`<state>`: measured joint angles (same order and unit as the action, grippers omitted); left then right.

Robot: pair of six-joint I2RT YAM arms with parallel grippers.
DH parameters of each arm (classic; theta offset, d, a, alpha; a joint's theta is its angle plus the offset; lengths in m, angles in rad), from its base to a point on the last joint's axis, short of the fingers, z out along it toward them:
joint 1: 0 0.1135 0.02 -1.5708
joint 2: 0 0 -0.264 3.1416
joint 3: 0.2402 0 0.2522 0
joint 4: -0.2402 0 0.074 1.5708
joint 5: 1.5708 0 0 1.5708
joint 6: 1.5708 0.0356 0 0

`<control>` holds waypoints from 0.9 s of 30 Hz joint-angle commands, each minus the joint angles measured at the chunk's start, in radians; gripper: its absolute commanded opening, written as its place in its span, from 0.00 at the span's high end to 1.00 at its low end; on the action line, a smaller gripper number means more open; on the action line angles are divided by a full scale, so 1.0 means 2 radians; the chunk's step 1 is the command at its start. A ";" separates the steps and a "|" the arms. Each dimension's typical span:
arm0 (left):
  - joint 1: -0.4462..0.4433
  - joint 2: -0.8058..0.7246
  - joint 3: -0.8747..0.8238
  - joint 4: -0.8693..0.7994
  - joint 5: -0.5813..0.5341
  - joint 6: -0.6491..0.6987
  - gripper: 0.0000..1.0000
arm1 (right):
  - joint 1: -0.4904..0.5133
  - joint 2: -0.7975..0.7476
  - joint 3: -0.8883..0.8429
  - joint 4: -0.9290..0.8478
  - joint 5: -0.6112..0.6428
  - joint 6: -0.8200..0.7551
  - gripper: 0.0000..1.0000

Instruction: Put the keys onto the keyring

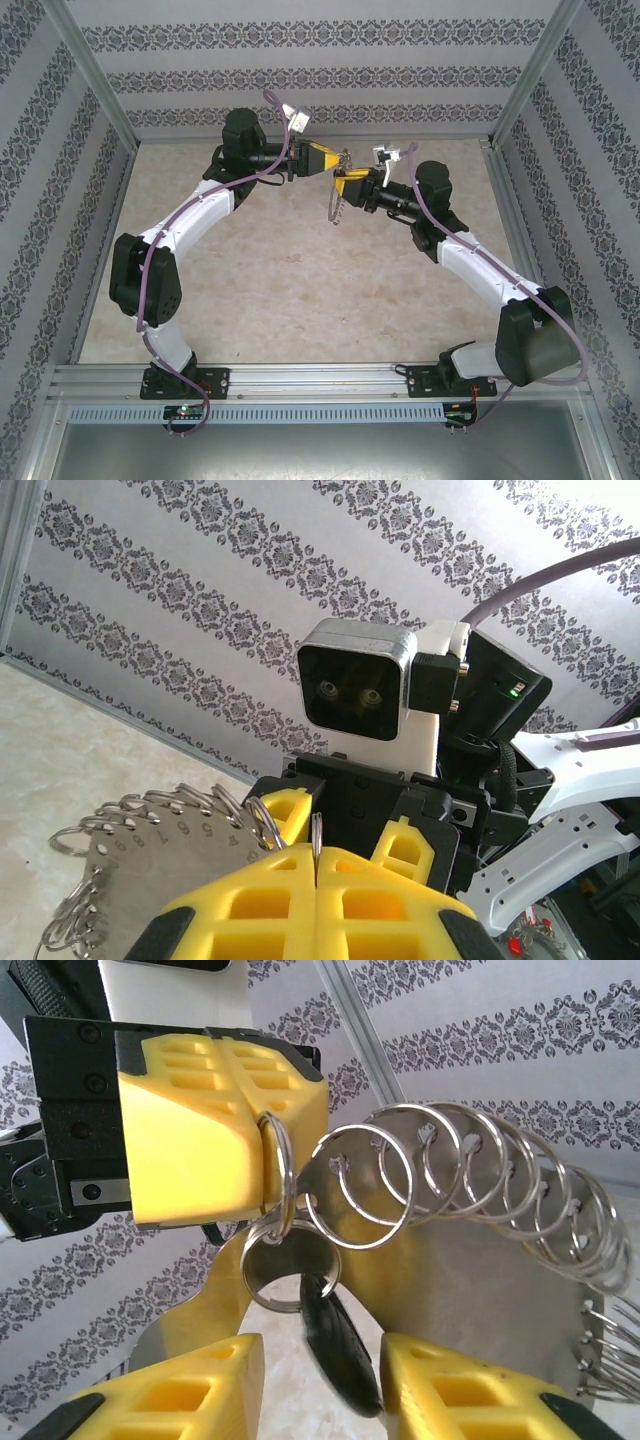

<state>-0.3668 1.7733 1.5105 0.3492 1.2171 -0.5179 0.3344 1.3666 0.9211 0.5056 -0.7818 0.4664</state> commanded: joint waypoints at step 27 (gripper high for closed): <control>-0.002 -0.037 -0.021 0.008 -0.044 0.017 1.00 | -0.015 -0.034 0.019 -0.035 -0.020 0.013 1.00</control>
<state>-0.3668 1.7390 1.4693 0.3500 1.1240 -0.5144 0.3161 1.3205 0.9340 0.4423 -0.7887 0.4763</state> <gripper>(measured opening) 0.053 0.066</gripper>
